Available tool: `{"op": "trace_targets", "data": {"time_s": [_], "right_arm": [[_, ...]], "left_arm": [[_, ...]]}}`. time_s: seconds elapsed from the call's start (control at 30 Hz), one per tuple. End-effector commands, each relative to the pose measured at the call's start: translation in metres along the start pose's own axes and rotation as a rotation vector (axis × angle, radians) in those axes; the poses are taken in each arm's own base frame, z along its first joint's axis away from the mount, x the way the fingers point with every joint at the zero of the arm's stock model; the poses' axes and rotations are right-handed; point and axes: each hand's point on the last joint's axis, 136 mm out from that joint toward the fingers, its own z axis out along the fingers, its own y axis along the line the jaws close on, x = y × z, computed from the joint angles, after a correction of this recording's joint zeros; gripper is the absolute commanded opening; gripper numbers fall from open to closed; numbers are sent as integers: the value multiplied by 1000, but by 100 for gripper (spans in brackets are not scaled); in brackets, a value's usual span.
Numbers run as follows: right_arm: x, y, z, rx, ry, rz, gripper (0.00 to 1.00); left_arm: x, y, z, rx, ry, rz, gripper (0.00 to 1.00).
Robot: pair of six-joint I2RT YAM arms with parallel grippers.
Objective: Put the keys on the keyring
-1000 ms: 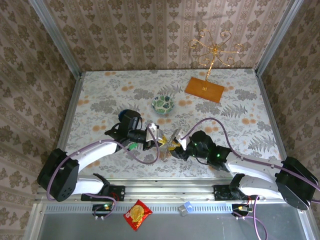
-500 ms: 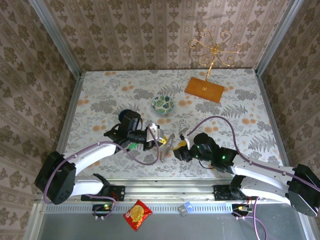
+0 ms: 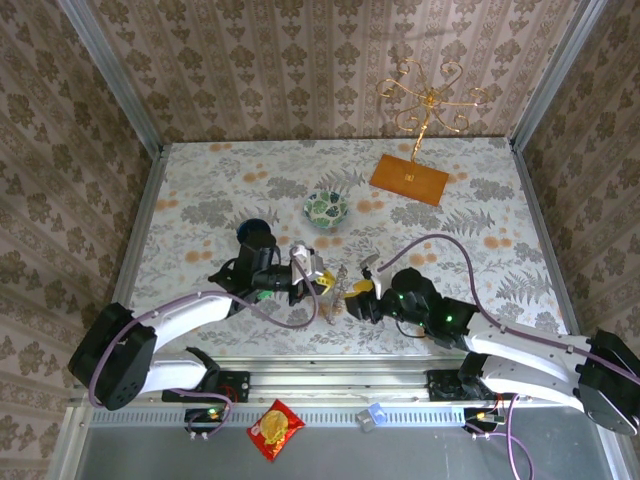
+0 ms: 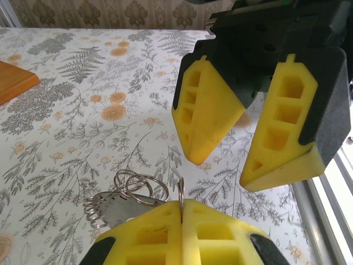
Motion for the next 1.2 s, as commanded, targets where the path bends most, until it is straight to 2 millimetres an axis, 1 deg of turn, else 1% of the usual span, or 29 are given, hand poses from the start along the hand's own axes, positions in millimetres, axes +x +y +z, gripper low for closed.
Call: {"op": "trace_targets", "data": {"time_s": [0.0, 0.07, 0.17, 0.27, 0.33, 0.43, 0.6, 0.7, 0.87, 1.17], "right_arm": [[-19, 11, -5, -51, -137, -225, 43], [-21, 14, -4, -63, -138, -314, 42], [-21, 14, 0, -73, -127, -377, 38], [-26, 5, 1, -67, -155, -373, 32], [-30, 3, 0, -84, -174, -363, 29], [-34, 6, -3, -120, -189, -370, 29], [-33, 19, -8, -189, -193, -407, 34], [-36, 21, -11, -199, -208, -433, 35], [-45, 19, -13, -168, -226, -453, 33], [-55, 26, -15, -193, -259, -454, 29]], "left_arm": [[-22, 2, -1, -1, -131, -5, 0], [-23, 1, -1, 12, -147, -6, 0], [-26, -2, -1, 32, -163, 3, 0], [-30, -5, -2, 58, -181, 14, 0], [-32, -8, -4, 80, -194, 25, 0], [-34, -12, -6, 100, -202, 40, 0], [-42, -14, -7, 124, -220, 54, 0], [-48, -14, -8, 136, -228, 58, 0], [-54, -18, -10, 160, -238, 61, 0], [-56, -22, -11, 176, -238, 58, 0]]}}
